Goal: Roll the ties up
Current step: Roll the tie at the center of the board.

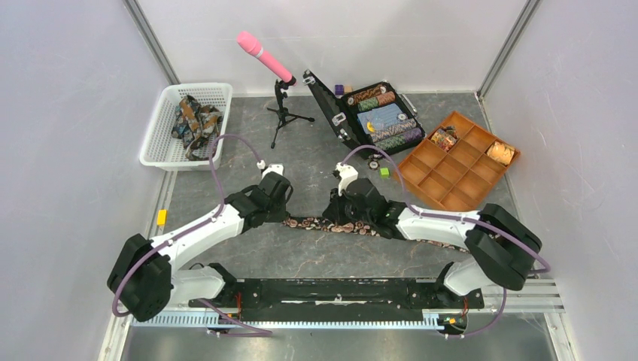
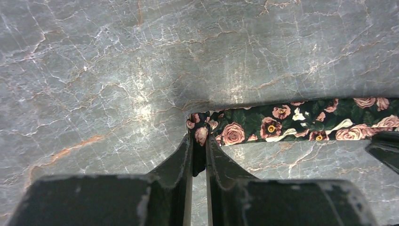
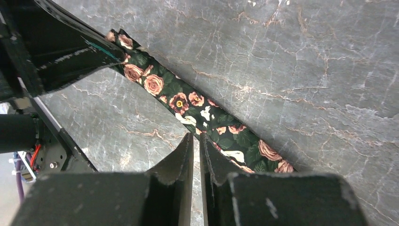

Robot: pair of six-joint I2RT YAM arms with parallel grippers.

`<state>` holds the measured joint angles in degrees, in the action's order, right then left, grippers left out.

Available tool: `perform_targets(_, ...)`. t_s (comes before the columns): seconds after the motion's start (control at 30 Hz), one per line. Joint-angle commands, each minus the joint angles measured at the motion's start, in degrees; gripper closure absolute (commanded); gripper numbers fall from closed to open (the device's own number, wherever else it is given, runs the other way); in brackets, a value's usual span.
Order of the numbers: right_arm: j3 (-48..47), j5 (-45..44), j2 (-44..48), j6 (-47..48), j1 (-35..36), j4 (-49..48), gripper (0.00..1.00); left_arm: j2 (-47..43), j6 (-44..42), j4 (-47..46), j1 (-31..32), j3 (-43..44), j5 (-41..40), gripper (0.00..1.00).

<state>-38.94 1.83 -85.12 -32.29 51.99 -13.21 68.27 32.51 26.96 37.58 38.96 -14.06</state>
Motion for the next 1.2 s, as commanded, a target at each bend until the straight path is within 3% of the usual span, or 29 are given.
perform_targets(0.0,1.1,-0.1,5.7,-2.0,-0.9,0.0,0.86,1.6,-1.4,3.4,3.1,3.7,-8.5,0.98)
perform_targets(0.4,1.8,-3.0,22.5,-1.6,-4.1,8.9,0.84,9.0,-0.6,10.4,10.5,9.5,-17.9,0.98)
perform_targets(0.57,1.7,-5.1,27.8,-0.9,-4.6,11.9,0.74,13.1,1.4,14.8,13.8,12.4,-22.9,0.98)
perform_targets(1.17,1.7,-8.6,31.6,0.0,-5.4,16.0,0.72,27.5,6.3,26.6,22.5,20.3,-33.1,0.98)
